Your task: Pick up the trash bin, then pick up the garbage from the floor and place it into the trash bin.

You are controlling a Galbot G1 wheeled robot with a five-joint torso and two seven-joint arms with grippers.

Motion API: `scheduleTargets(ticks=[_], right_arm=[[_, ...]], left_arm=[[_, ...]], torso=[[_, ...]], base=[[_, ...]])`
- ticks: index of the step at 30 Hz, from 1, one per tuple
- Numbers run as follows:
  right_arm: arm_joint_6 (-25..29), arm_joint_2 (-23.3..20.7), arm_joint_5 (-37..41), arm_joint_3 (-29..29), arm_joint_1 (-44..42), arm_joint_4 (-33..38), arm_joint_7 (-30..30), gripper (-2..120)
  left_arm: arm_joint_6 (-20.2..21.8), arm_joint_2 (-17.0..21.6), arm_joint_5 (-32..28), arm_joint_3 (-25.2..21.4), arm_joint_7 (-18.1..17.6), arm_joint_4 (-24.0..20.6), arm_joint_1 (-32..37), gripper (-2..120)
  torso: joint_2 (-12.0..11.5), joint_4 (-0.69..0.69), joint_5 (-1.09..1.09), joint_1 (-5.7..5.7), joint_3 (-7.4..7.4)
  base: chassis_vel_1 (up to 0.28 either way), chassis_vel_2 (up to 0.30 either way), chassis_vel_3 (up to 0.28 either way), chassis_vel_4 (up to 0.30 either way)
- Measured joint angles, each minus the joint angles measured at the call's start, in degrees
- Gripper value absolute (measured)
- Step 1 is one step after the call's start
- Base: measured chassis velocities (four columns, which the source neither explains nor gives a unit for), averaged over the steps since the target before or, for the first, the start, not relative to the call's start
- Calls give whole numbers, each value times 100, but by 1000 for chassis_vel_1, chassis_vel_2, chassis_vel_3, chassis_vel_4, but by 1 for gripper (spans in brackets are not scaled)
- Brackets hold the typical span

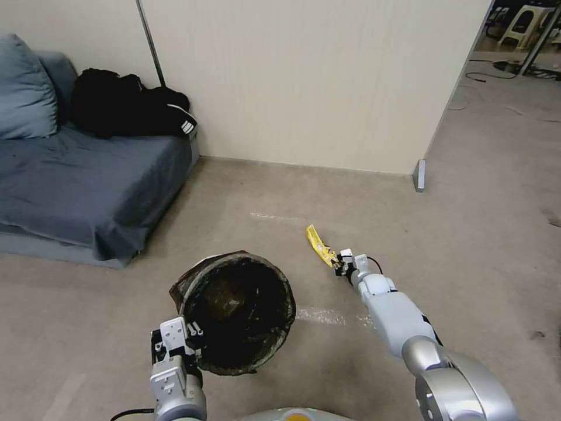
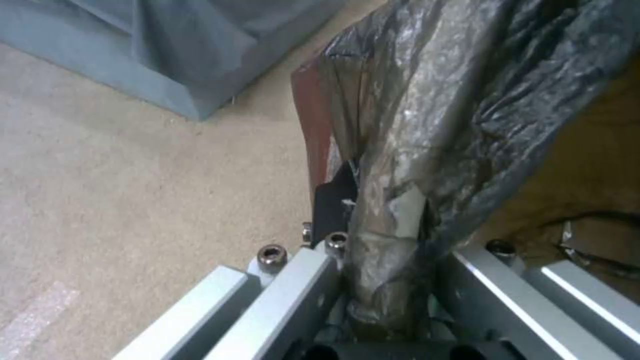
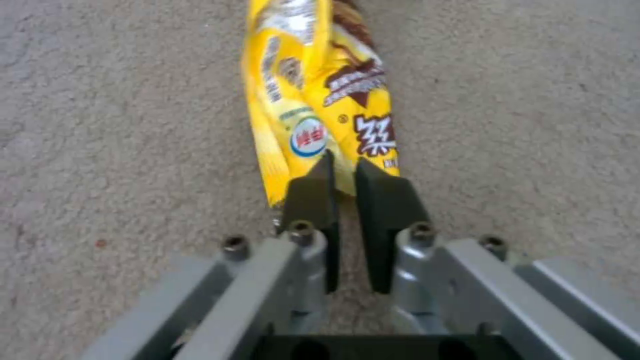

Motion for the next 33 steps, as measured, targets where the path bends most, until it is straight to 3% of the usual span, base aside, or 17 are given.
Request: scheduleTargets(ticks=[2,19,33], right_arm=[[8,8,-6,-2,0,-8,5,0],[130,36,-44,13,-50,29,55,0],[1255,-43,202,73,-851,1326,393,0]], left_arm=[[0,0,-3,7,-1,10,-13,0],[-7,0,-29,32,-15,37,-53,0],[48,1,-314,-140,-43,215,-332,0]], torso=[[0,0,0,0,0],[0,0,0,0,0],[0,1,0,0,0]], base=[[0,0,0,0],[0,0,0,0],[0,0,0,0]])
